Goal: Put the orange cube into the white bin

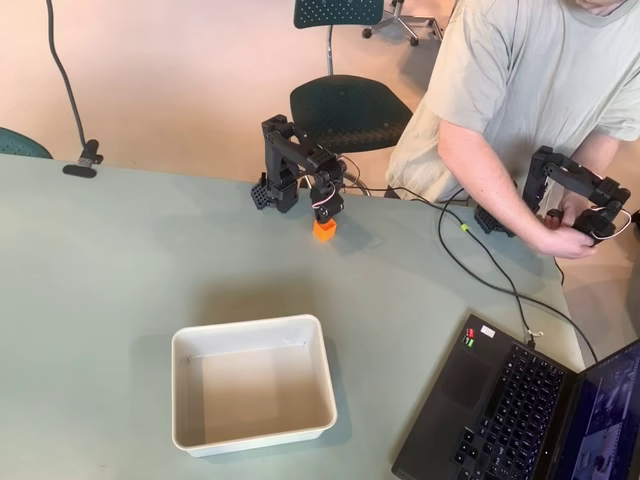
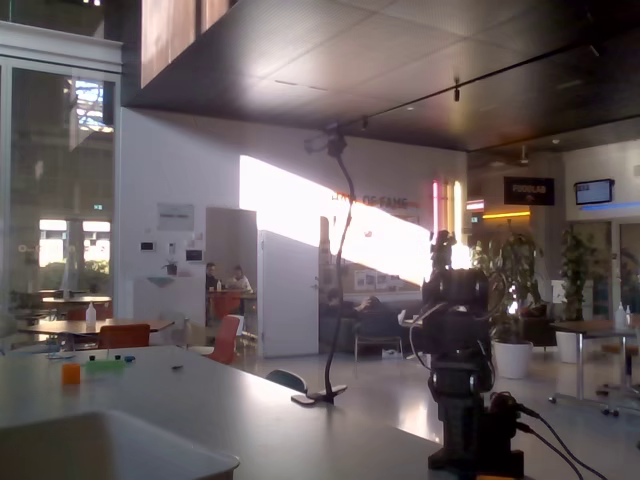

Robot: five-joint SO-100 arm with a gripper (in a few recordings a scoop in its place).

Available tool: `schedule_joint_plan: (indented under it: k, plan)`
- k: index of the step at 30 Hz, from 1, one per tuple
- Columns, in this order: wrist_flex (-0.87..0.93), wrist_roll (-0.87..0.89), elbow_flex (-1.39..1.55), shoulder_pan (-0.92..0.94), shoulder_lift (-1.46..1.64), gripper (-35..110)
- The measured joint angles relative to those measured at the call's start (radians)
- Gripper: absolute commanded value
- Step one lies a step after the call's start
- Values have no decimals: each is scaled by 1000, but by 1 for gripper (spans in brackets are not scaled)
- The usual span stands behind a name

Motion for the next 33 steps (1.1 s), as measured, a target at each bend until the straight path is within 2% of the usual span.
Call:
schedule_joint_plan:
  k: [7, 16, 22, 29, 33]
  plan:
    - [-11, 41, 8, -8, 0, -3]
    - [-138, 77, 9, -143, 0, -3]
    - [-146, 77, 9, -285, 0, -2]
    - [-149, 77, 9, -382, 0, 13]
    - [-149, 77, 12, -376, 0, 18]
